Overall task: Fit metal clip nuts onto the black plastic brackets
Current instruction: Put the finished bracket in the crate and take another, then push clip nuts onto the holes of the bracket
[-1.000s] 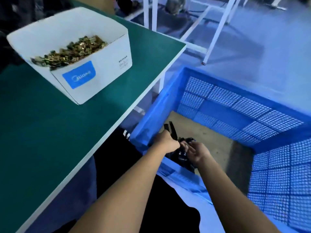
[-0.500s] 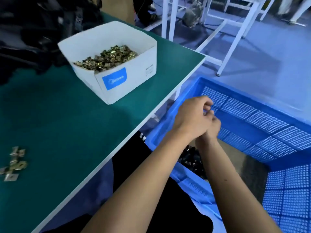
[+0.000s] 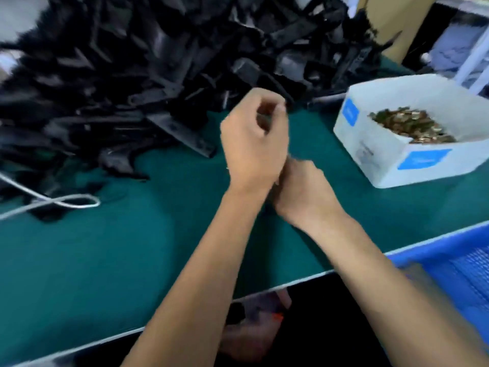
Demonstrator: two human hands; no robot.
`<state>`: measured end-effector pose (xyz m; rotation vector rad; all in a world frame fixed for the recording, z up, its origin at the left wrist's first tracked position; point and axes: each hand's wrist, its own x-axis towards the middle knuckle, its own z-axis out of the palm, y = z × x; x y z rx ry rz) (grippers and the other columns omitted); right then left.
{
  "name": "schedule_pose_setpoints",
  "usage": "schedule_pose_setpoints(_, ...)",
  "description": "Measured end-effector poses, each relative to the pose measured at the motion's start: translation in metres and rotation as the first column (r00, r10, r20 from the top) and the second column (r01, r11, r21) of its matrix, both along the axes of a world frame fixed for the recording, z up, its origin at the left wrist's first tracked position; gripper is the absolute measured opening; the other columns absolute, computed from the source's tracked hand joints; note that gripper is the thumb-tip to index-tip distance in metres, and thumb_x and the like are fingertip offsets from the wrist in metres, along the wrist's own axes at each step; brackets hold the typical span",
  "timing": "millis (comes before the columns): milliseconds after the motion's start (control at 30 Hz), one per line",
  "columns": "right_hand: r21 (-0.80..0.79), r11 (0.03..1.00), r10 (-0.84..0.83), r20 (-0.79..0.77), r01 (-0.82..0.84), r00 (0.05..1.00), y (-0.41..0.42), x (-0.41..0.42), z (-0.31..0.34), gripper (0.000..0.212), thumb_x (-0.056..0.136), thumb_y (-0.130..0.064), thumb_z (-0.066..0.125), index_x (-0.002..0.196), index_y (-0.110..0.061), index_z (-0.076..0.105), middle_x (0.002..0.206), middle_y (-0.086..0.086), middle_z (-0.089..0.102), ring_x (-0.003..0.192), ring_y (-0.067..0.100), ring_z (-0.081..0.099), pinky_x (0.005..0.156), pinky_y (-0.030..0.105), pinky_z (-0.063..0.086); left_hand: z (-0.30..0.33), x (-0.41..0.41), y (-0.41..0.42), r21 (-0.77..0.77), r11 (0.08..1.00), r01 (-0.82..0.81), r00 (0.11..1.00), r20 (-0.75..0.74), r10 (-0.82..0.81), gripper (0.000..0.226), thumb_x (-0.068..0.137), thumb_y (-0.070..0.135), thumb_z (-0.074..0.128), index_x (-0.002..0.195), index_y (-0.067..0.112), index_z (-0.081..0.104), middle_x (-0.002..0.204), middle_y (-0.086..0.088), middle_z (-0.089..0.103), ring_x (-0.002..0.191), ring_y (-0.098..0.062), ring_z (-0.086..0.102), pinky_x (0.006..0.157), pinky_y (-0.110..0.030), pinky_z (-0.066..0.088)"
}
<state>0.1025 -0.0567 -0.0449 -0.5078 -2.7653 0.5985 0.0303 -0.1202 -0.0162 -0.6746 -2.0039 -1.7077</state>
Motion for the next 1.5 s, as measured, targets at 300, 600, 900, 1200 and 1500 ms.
schedule_pose_setpoints(300, 0.396, 0.911, 0.065, 0.138, -0.115, 0.988, -0.059, -0.102, -0.015, 0.017, 0.095, -0.006, 0.056, 0.109, -0.008, 0.048, 0.095, 0.012, 0.070, 0.069, 0.032, 0.049, 0.046, 0.032, 0.016, -0.046, -0.092, -0.123, -0.407, 0.823, -0.397, 0.837, 0.207, 0.506, 0.027, 0.093, 0.015, 0.062, 0.118, 0.014, 0.054, 0.106, 0.001, 0.062, 0.089, -0.018, 0.053, 0.085, -0.039, 0.048)
schedule_pose_setpoints(600, 0.445, 0.868, 0.211, 0.066, -0.218, 0.975, -0.050, -0.101, -0.023, 0.026, 0.084, 0.006, 0.059, 0.098, -0.010, 0.043, 0.059, 0.005, 0.037, 0.053, 0.036, 0.037, 0.045, 0.033, 0.016, -0.051, -0.099, -0.096, -0.058, 0.954, -0.295, 0.868, 0.401, 0.293, 0.077, 0.085, 0.021, 0.084, 0.142, 0.019, 0.033, 0.116, 0.000, 0.066, 0.069, -0.004, 0.070, 0.078, -0.031, 0.061)
schedule_pose_setpoints(900, -0.264, 0.904, 0.281, -0.227, -0.336, 0.933, -0.016, -0.114, -0.027, 0.012, 0.098, -0.018, 0.067, 0.086, -0.019, 0.070, 0.061, -0.008, 0.065, 0.054, 0.008, 0.061, 0.052, 0.014, 0.043, -0.041, -0.133, -0.124, -0.036, 0.919, -0.393, 0.805, 0.469, 0.363, 0.051, 0.091, 0.019, 0.079, 0.138, 0.016, 0.059, 0.061, 0.007, 0.063, 0.041, -0.008, 0.058, 0.044, -0.022, 0.047)
schedule_pose_setpoints(1200, -0.801, 0.506, 0.050, -0.344, -0.321, 0.938, 0.011, -0.120, -0.014, 0.011, 0.096, -0.004, 0.064, 0.094, -0.011, 0.071, 0.067, 0.002, 0.067, 0.052, 0.017, 0.056, 0.041, 0.024, 0.038, -0.024, -0.126, -0.142, -0.009, 0.943, -0.334, 0.943, -0.017, 0.333, 0.027, 0.086, 0.034, 0.081, 0.092, 0.014, 0.065, 0.086, 0.001, 0.055, 0.074, 0.000, 0.048, 0.071, -0.018, 0.042)
schedule_pose_setpoints(1500, -0.856, 0.409, 0.067, -0.319, -0.318, 0.945, 0.019, -0.118, -0.013, 0.018, 0.092, 0.003, 0.071, 0.105, -0.008, 0.073, 0.078, 0.006, 0.072, 0.064, 0.020, 0.069, 0.042, 0.022, 0.041, -0.025, -0.113, -0.141, 0.499, 0.792, 0.352, 0.629, 0.501, -0.595, 0.018, 0.105, 0.018, 0.050, 0.108, 0.001, 0.056, 0.107, -0.014, 0.077, 0.074, -0.023, 0.071, 0.062, -0.029, 0.058)
